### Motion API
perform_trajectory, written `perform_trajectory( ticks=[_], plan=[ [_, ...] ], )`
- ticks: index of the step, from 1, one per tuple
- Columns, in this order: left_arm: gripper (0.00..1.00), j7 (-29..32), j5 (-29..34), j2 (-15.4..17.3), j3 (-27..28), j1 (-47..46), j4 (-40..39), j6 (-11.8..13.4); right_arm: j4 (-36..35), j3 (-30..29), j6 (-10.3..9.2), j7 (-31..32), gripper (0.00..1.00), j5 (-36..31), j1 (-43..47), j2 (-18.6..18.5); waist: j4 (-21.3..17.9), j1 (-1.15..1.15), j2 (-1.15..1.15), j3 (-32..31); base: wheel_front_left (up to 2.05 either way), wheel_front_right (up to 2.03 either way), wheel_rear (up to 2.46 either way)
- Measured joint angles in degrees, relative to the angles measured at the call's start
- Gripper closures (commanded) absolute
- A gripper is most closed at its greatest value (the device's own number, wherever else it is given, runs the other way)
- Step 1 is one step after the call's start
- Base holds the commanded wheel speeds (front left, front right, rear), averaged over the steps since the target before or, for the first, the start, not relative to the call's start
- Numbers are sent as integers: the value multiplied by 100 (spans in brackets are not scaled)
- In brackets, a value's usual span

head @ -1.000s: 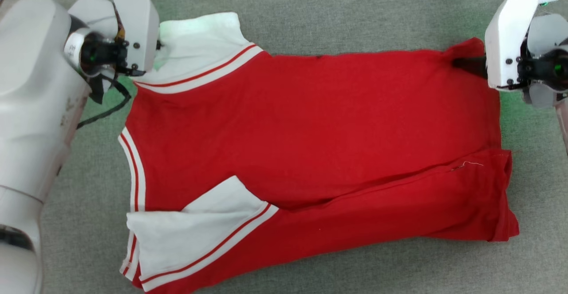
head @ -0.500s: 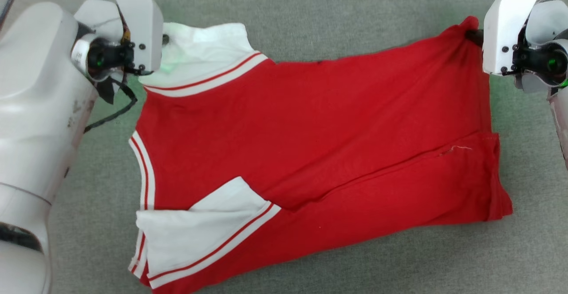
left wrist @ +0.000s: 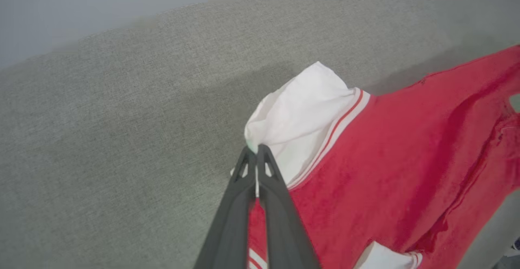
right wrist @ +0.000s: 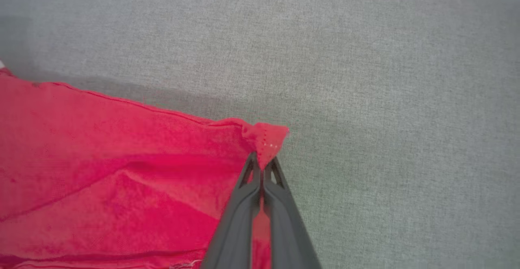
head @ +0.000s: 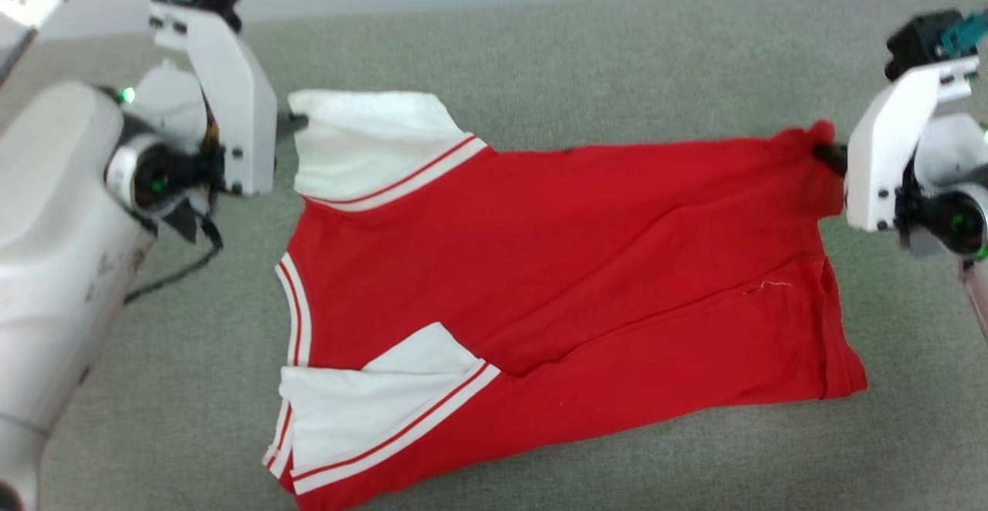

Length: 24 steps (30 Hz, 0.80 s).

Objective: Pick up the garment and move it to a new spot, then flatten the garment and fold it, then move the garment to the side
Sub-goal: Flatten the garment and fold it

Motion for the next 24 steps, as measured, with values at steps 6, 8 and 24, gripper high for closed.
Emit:
perform_trajectory(
  ticks=[6, 8, 24],
  plan=[
    [100, 73, -243, 360, 20, 705, -926, 131, -269, 177, 0, -35, 100, 337, 597, -302, 86, 0, 0, -352, 0, 0, 0],
    [100, 135, -353, 476, 24, 1003, -1302, 266, -370, 230, 0, -8, 100, 430, 786, -376, 115, 0, 0, -459, 0, 0, 0],
    [100, 708, -1058, 1432, -126, 2970, -3285, 1590, -578, 187, 0, 290, 100, 810, 1696, -623, 213, 0, 0, -855, 0, 0, 0]
  ],
)
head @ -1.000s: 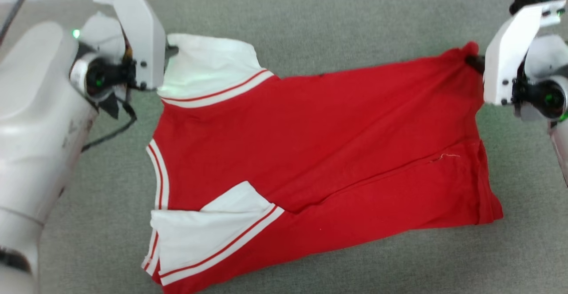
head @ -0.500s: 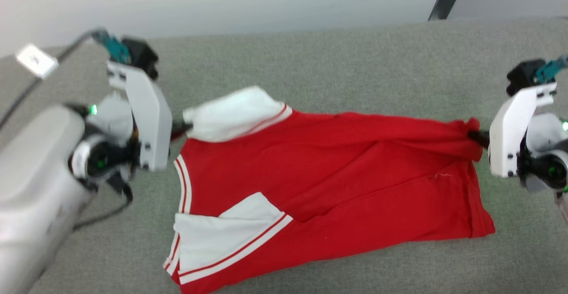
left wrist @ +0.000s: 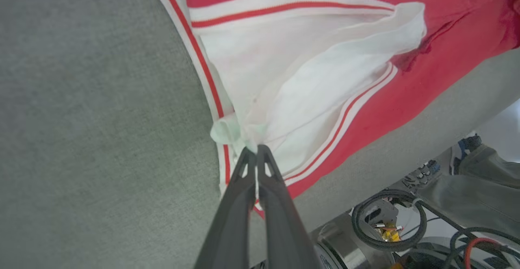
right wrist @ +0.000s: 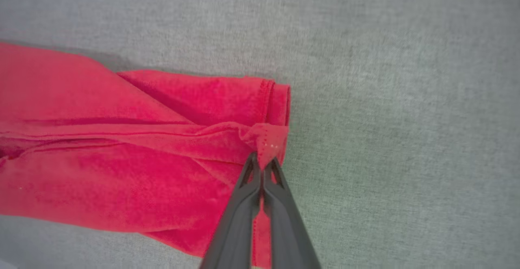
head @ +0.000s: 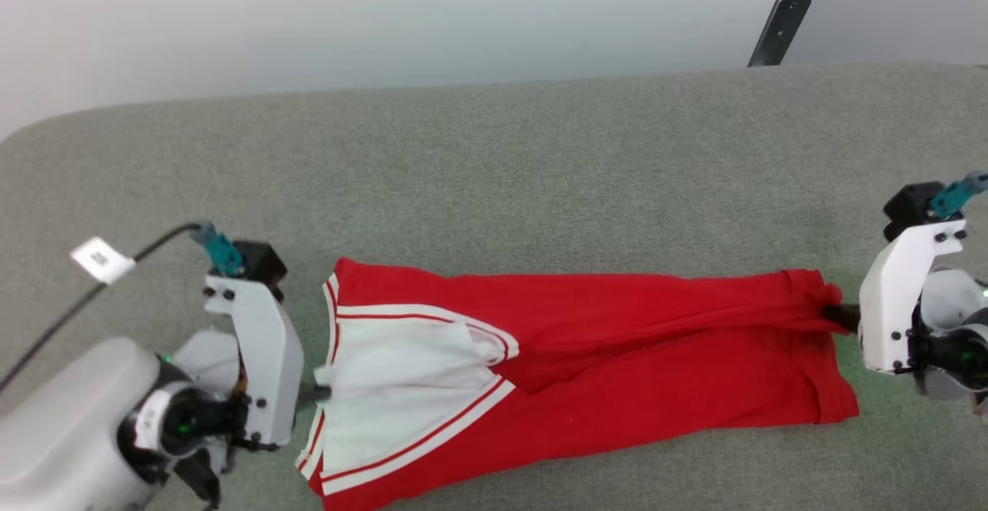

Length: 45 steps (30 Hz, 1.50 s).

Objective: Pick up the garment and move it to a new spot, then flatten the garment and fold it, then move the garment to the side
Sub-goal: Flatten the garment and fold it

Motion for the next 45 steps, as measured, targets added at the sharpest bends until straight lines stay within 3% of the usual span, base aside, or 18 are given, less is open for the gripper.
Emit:
perform_trajectory(
  ticks=[16, 17, 18, 20, 24, 30, 36, 37, 38, 39, 45],
  plan=[
    [98, 677, 5, -978, -459, -444, 1797, 157, 424, 47, 0, 257, 100, -356, -396, 530, -135, 0, 0, 334, 0, 0, 0],
    [86, 730, 10, -1026, -490, -481, 1882, 178, 444, 47, 0, 259, 100, -359, -411, 541, -142, 0, 0, 347, 0, 0, 0],
    [66, 772, 19, -1066, -513, -516, 1957, 203, 467, 46, 0, 282, 100, -359, -421, 553, -150, 0, 0, 355, 0, 0, 0],
    [0, 846, 105, -1100, -595, -614, 2015, 233, 515, 64, 0, 325, 100, -360, -428, 583, -157, 0, 0, 349, 0, 0, 0],
    [0, 1043, 230, -1093, -675, -845, 1981, 337, 631, 92, 0, 465, 100, -379, -426, 600, -144, 0, 0, 282, 0, 0, 0],
    [0, 1569, 453, -681, -762, -1224, 1518, 730, 871, 20, 0, 681, 100, -456, -438, 623, -46, 0, 0, 186, 0, 0, 0],
    [0, 1499, 469, -503, -605, -1318, 945, 954, 1447, -232, 0, 781, 100, -716, -612, 867, 66, 0, 0, 210, 0, 0, 0],
    [0, 1430, 464, -504, -568, -1301, 894, 992, 1553, -279, 0, 757, 89, -771, -638, 920, 82, 0, 0, 217, 0, 0, 0],
    [0, 1374, 460, -511, -552, -1267, 850, 1006, 1651, -311, 0, 747, 15, -816, -680, 961, 97, 0, 0, 223, 0, 0, 0],
    [0, 1346, 454, -512, -553, -1228, 816, 1006, 1734, -326, 0, 743, 0, -865, -732, 996, 108, 0, 0, 227, 0, 0, 0],
    [0, 1105, 472, -409, -544, -998, 749, 978, 1951, -370, 0, 802, 0, -1025, -1016, 1162, 108, 0, 0, 120, 0, 0, 0]
  ],
)
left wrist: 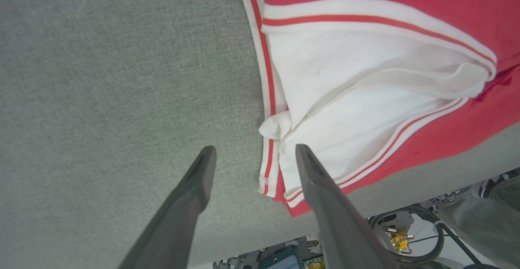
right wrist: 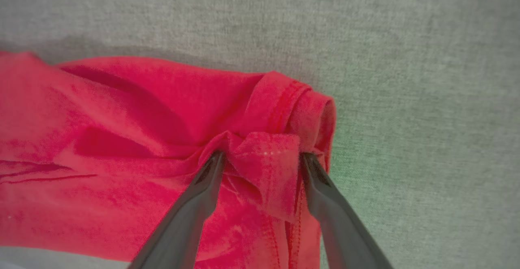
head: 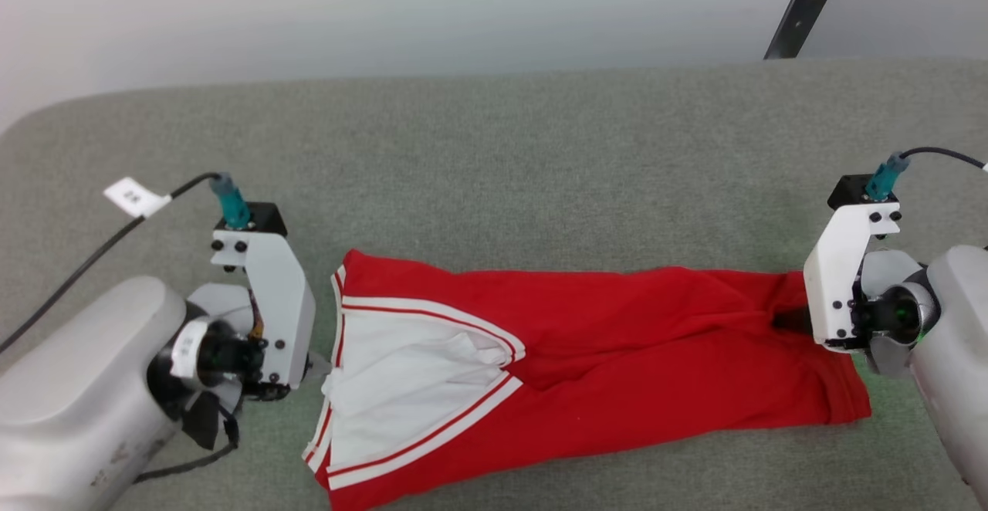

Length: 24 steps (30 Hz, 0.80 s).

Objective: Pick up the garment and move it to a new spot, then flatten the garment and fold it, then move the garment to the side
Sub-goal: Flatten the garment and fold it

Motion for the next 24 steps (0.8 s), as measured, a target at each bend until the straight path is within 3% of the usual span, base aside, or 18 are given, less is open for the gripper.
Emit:
perform_trajectory(
  ticks=[11, 24],
  plan=[
    [0, -1201, -68, 236, 393, 718, -213, -182, -854, -44, 0, -18, 0, 156, 378, -449, -116, 0, 0, -499, 0, 0, 0],
    [0, -3388, 83, 490, 921, 2000, -969, -270, -2622, -314, 0, -2019, 0, 280, 2150, -469, -237, 0, 0, -1149, 0, 0, 0]
  ],
)
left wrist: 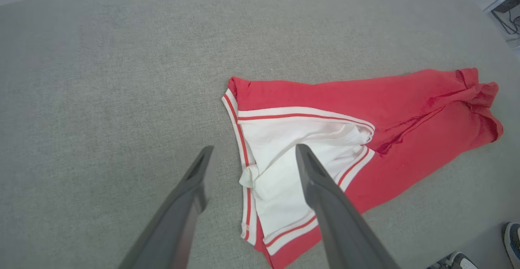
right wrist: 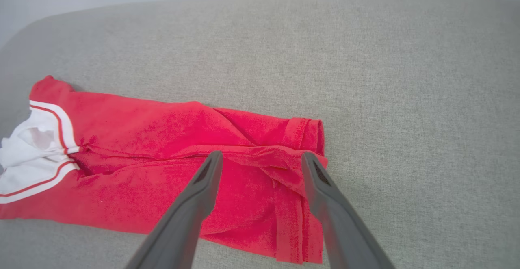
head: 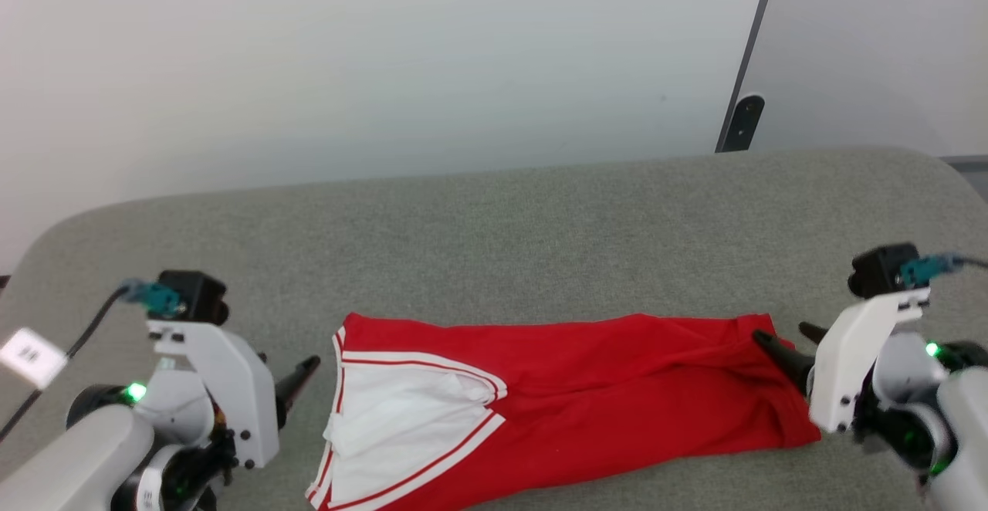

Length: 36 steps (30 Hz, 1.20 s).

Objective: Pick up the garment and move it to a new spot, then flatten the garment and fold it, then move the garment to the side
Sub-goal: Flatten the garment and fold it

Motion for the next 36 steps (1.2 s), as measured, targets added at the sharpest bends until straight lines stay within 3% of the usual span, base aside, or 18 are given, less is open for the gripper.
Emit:
perform_trajectory(
  ticks=[9, 18, 25, 30, 36],
  plan=[
    [0, -1421, 231, -35, 282, 673, -212, -14, -597, 119, 0, -1769, 0, -119, 709, 87, 100, 0, 0, -173, 0, 0, 0],
    [0, -3018, 722, -148, 482, 1213, -270, -125, -411, 53, 0, -3119, 0, -349, 1051, -19, 271, 0, 0, -235, 0, 0, 0],
    [0, -3946, 1276, -236, 739, 1634, -275, -65, -244, 29, 0, -3455, 0, -187, 1285, -232, 462, 0, 0, -280, 0, 0, 0],
    [0, -4021, 1836, -672, 1370, 1931, -481, 14, -49, 60, 0, -3339, 0, -67, 1297, -495, 648, 0, 0, -293, 0, 0, 0],
    [0, -4032, 2468, -1180, 1946, 2457, -520, -313, 123, 178, 0, -2765, 0, 193, 1149, -862, 907, 0, 0, -280, 0, 0, 0]
  ],
)
